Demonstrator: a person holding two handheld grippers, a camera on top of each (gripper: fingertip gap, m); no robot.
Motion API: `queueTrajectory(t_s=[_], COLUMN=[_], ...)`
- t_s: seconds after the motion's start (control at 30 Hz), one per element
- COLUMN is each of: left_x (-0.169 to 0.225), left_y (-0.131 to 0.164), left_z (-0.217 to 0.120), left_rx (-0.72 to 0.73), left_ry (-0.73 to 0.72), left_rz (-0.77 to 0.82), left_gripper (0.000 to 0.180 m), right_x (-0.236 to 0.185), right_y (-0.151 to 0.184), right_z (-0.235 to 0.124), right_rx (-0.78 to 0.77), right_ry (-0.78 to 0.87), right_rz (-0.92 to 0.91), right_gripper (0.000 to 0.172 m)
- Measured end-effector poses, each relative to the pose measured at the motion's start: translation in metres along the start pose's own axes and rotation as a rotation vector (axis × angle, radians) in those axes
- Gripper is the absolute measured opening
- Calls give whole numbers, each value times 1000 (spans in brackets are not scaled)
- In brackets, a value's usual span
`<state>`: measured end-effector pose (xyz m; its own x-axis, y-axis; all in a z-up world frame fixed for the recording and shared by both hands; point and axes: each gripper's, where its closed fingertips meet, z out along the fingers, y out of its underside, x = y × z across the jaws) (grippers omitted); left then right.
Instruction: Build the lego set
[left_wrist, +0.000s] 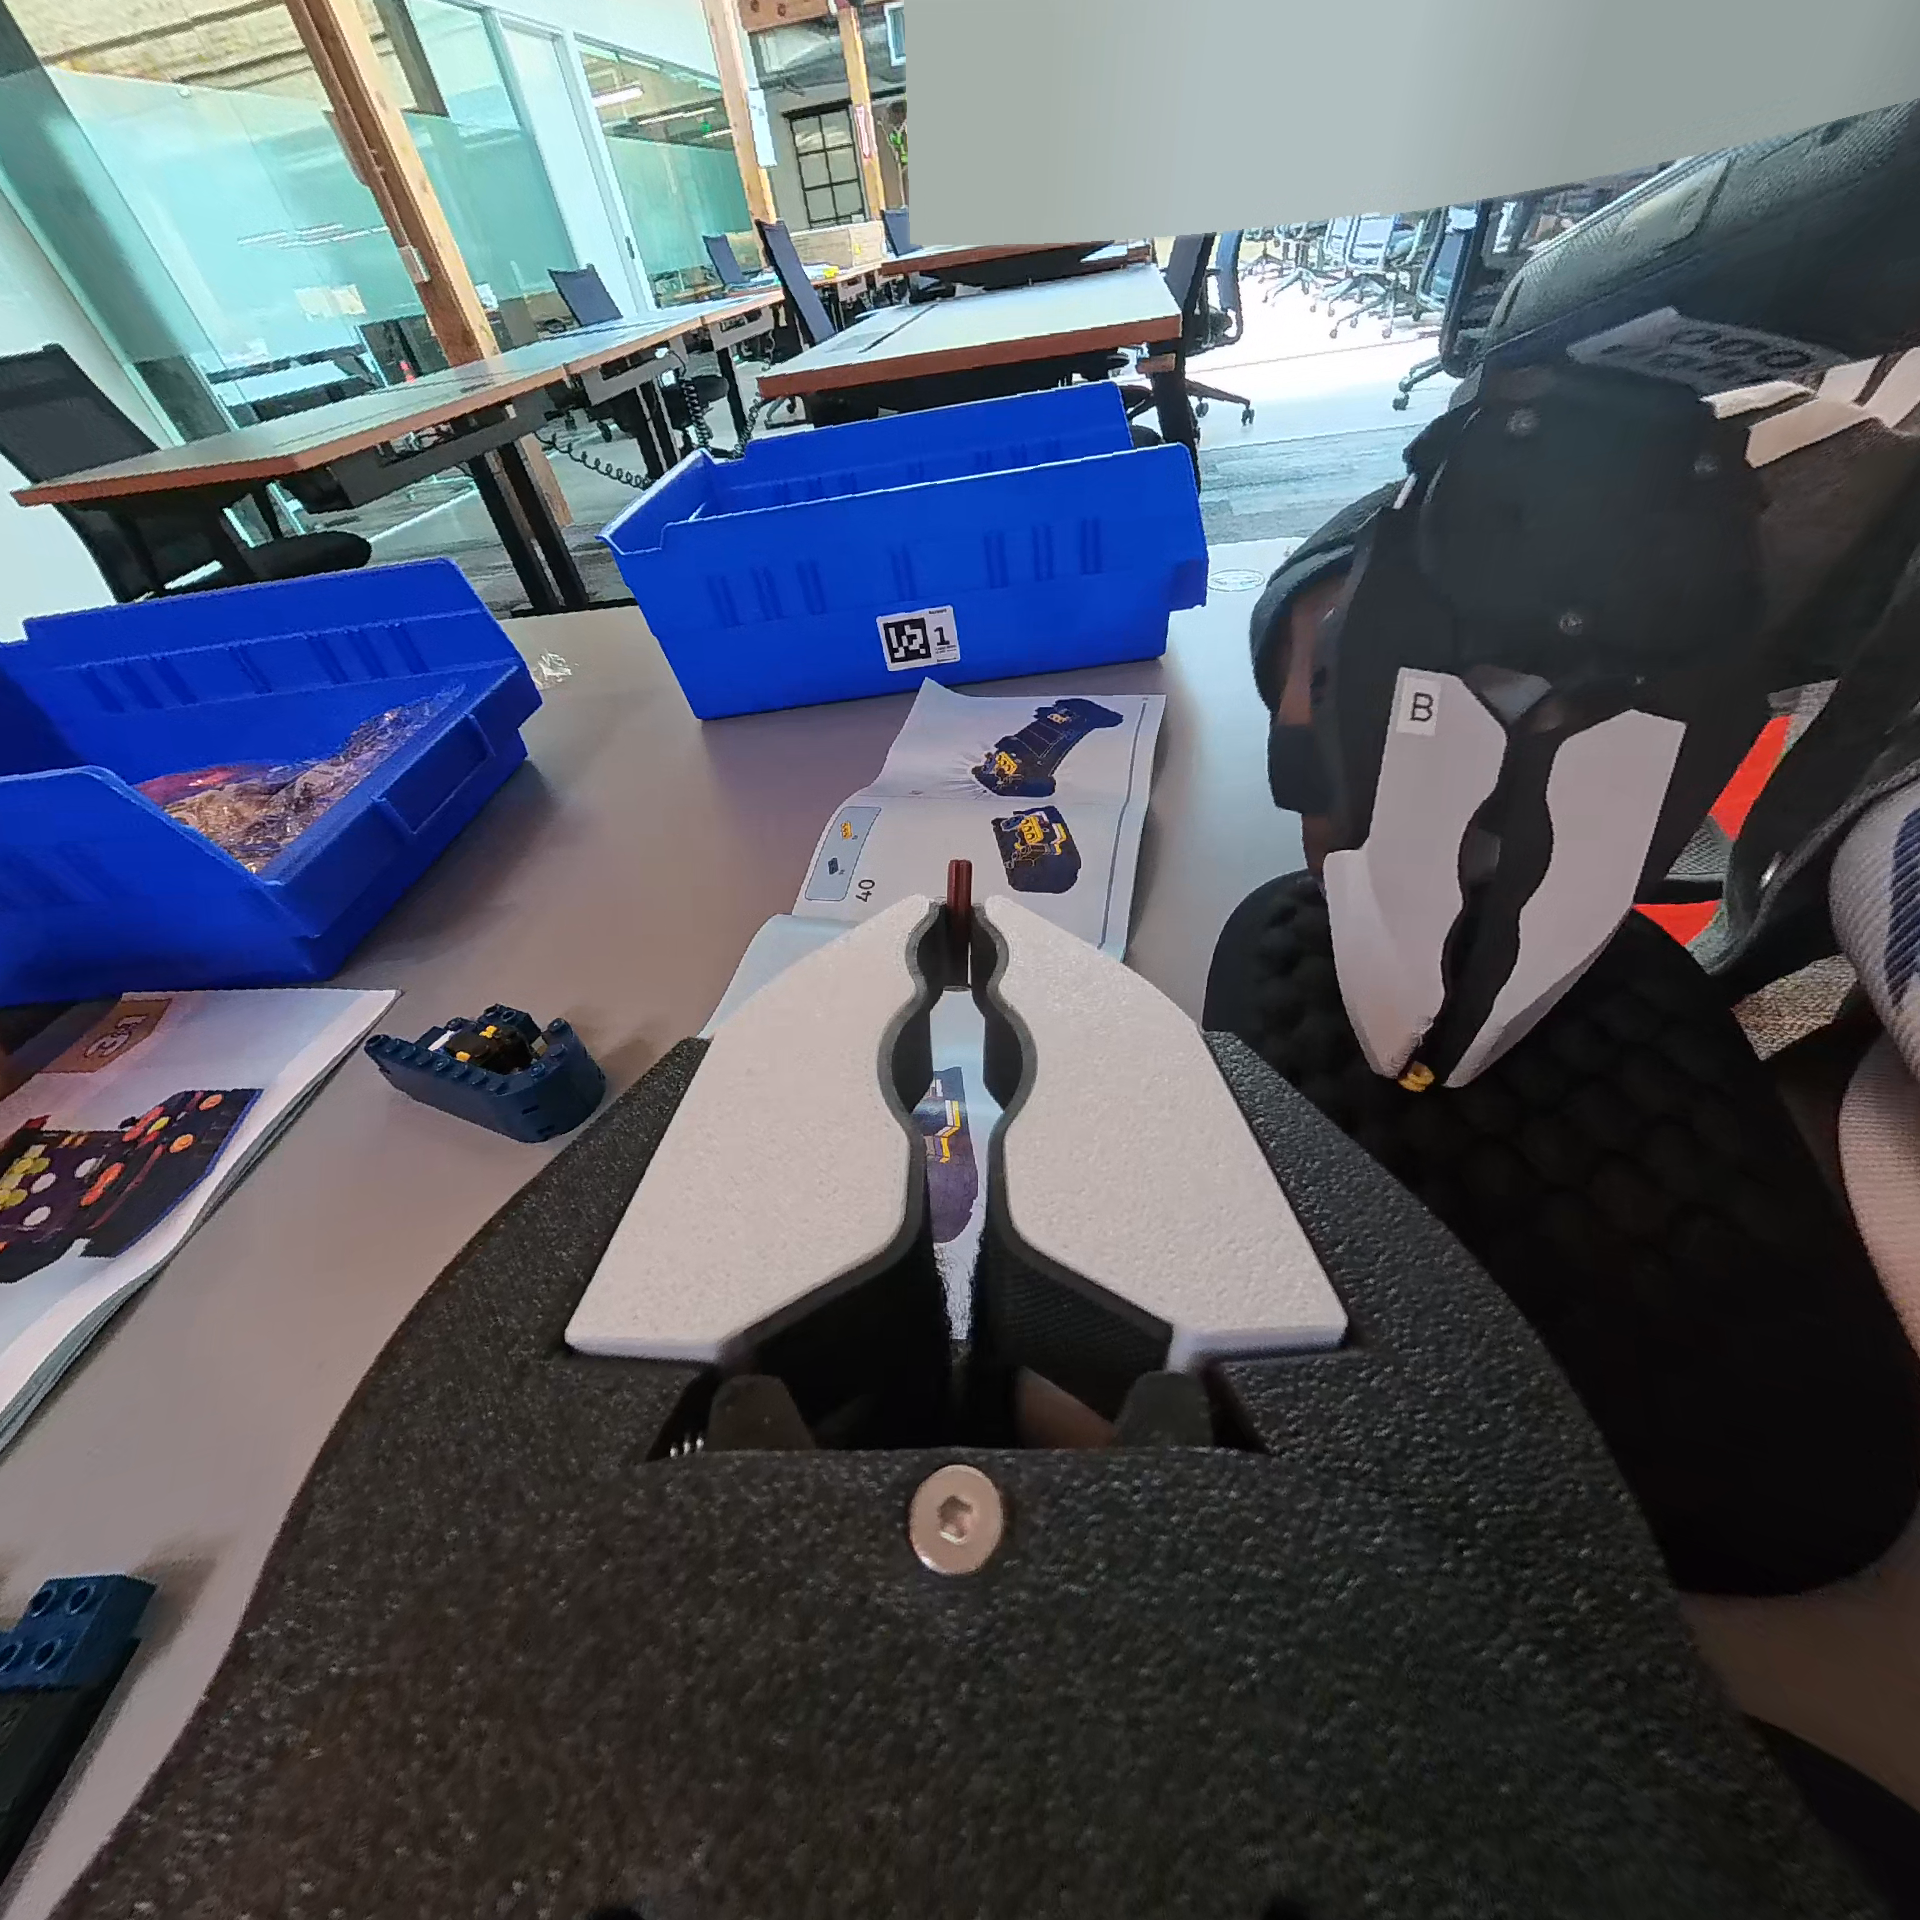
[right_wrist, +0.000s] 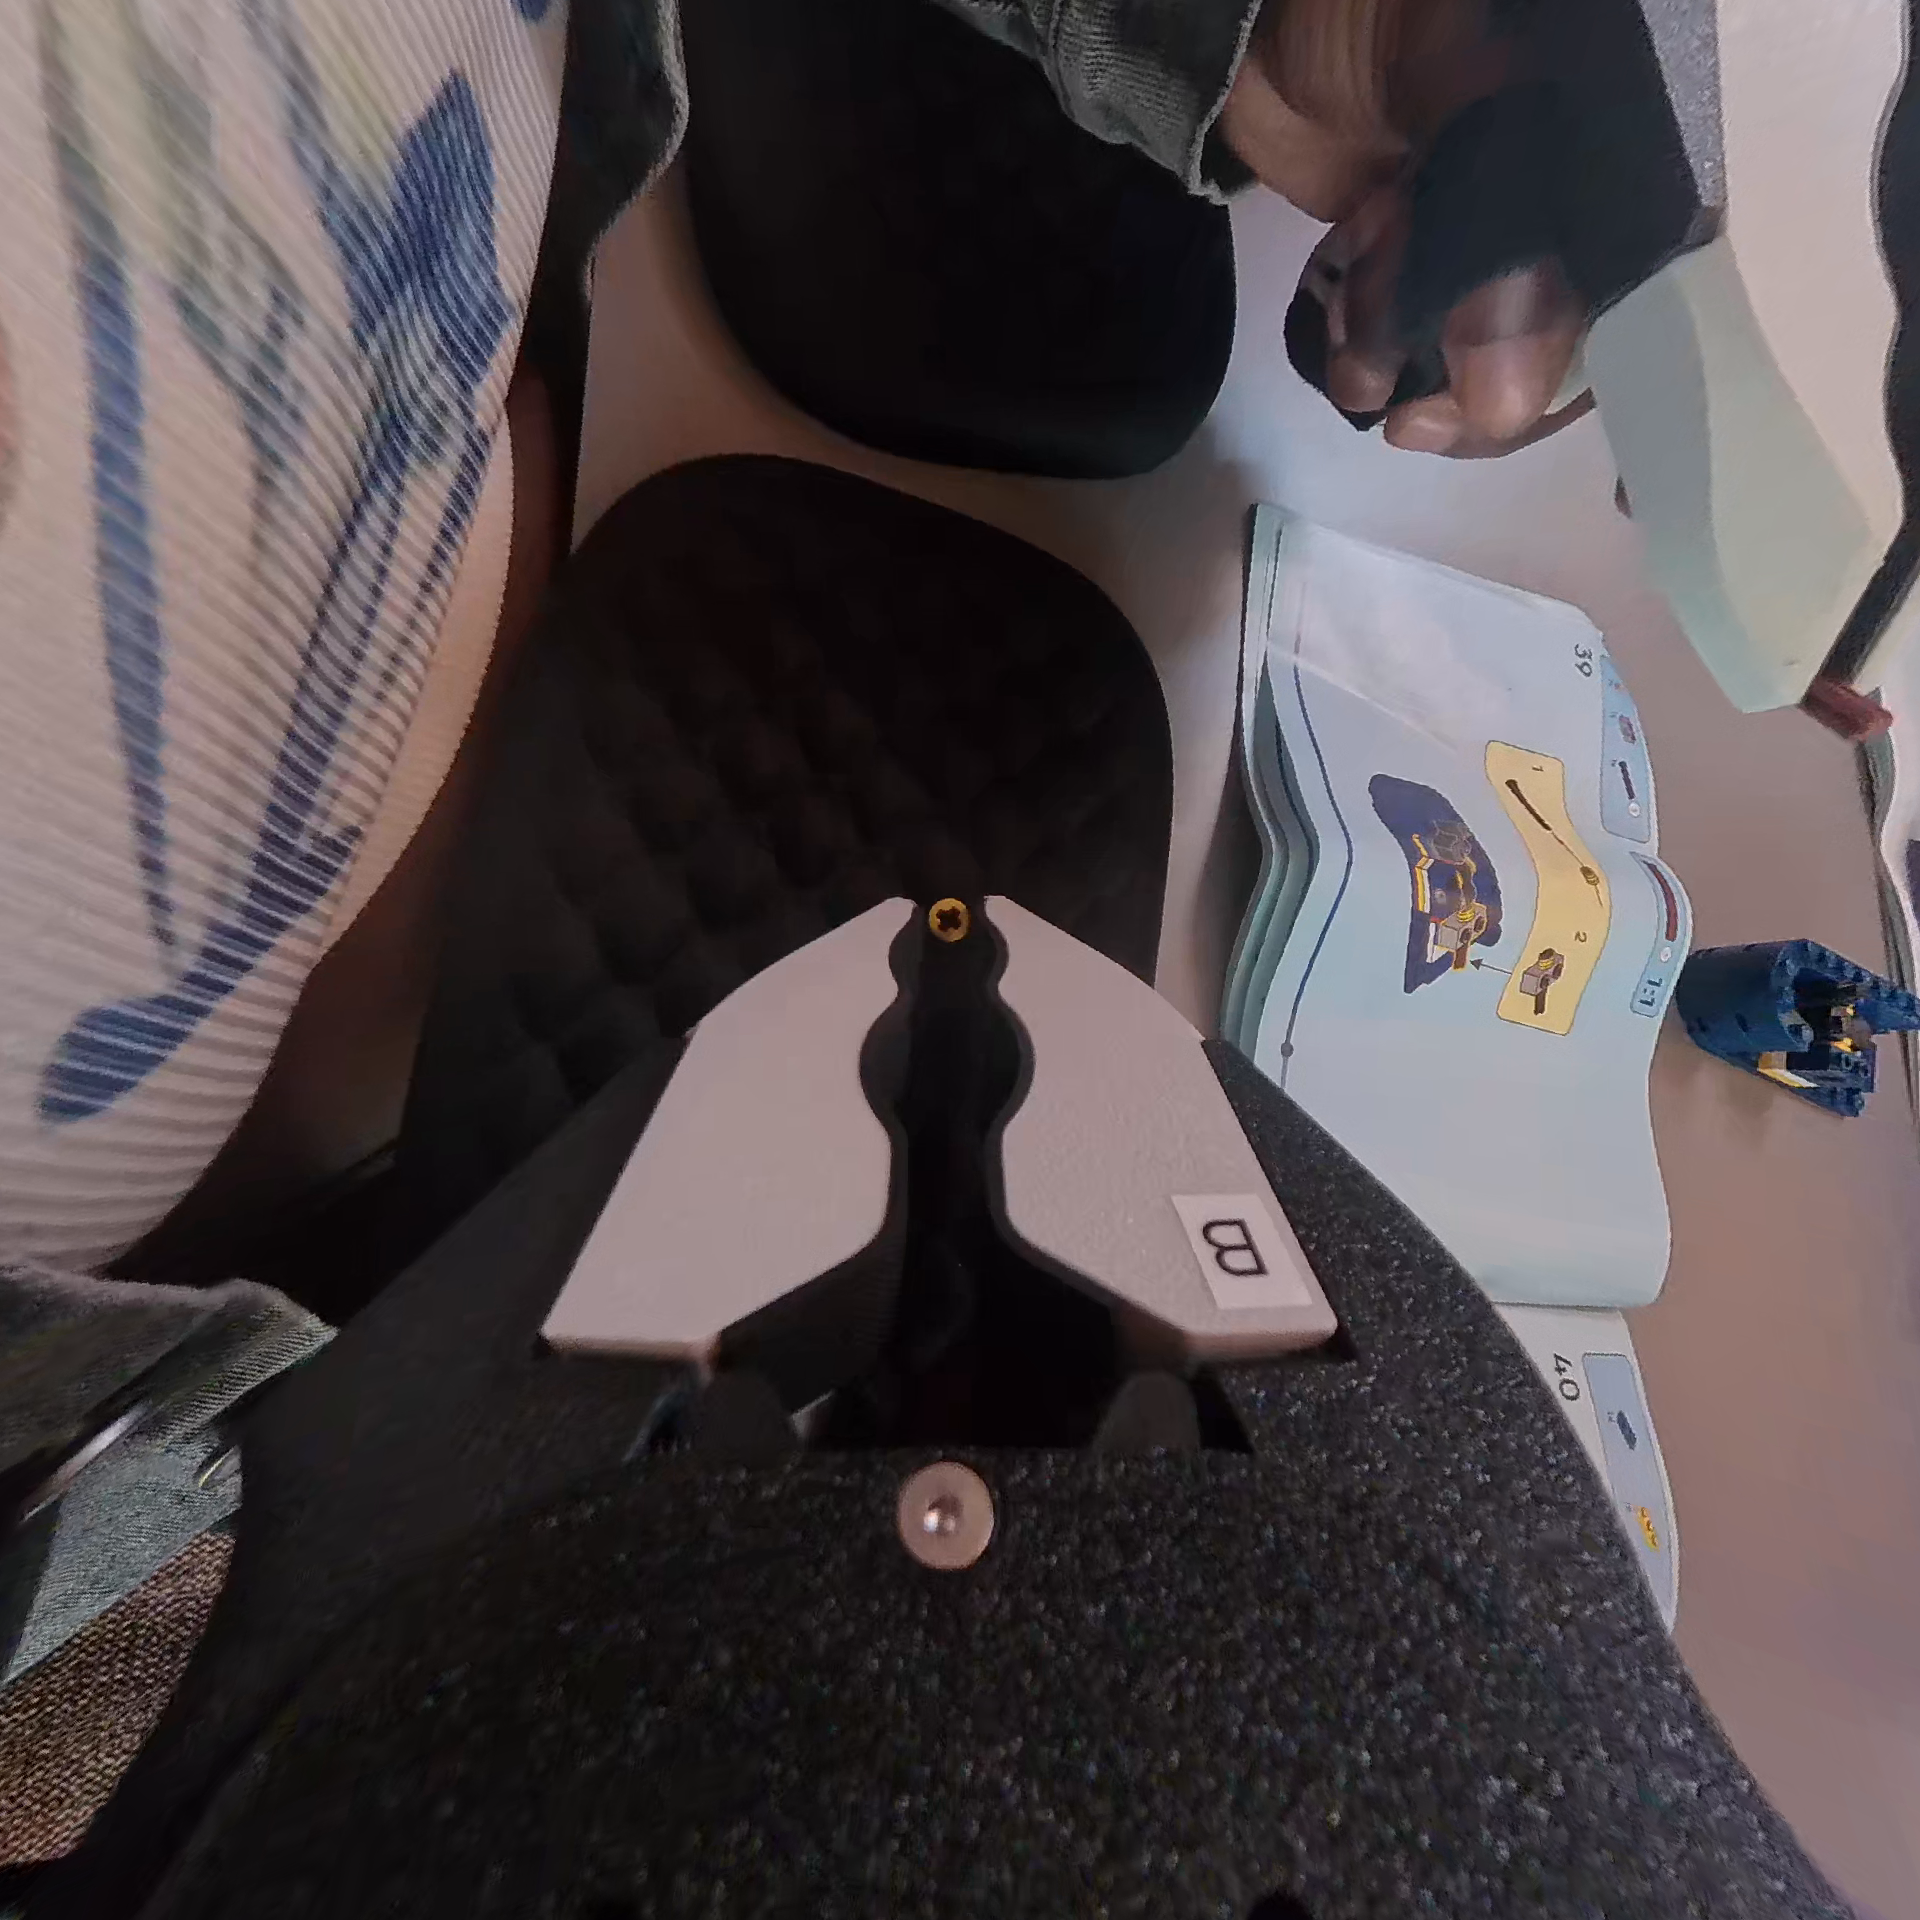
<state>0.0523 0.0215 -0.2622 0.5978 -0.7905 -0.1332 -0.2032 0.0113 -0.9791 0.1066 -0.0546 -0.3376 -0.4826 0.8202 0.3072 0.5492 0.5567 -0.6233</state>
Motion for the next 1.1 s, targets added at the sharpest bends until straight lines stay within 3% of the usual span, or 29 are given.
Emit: queueTrajectory(t_s=[0.37,0.47,0.63,0.73,0.9,1.1], left_x=[1,4,22,35,47,44], left_y=[1,1,-5,-11,-27,-32], left_z=[0,1,2,5,7,7], left_rx=[-5,-9,14,29,107,136], left_ry=[6,24,115,196,328,293], left_rz=[4,13,23,-91,-376,-389], left_gripper=[4,4,3,4,4,3], right_x=[0,10,62,81,90,93], right_y=[-2,-17,-50,-50,-43,-40], right_z=[0,-9,-64,-83,-86,-82], right_rx=[57,259,917,1167,1270,1265], right_ry=[-6,-12,-88,-187,-263,-279], right_rz=[59,218,719,942,1080,1120], right_gripper=[7,7,6,6,6,6])
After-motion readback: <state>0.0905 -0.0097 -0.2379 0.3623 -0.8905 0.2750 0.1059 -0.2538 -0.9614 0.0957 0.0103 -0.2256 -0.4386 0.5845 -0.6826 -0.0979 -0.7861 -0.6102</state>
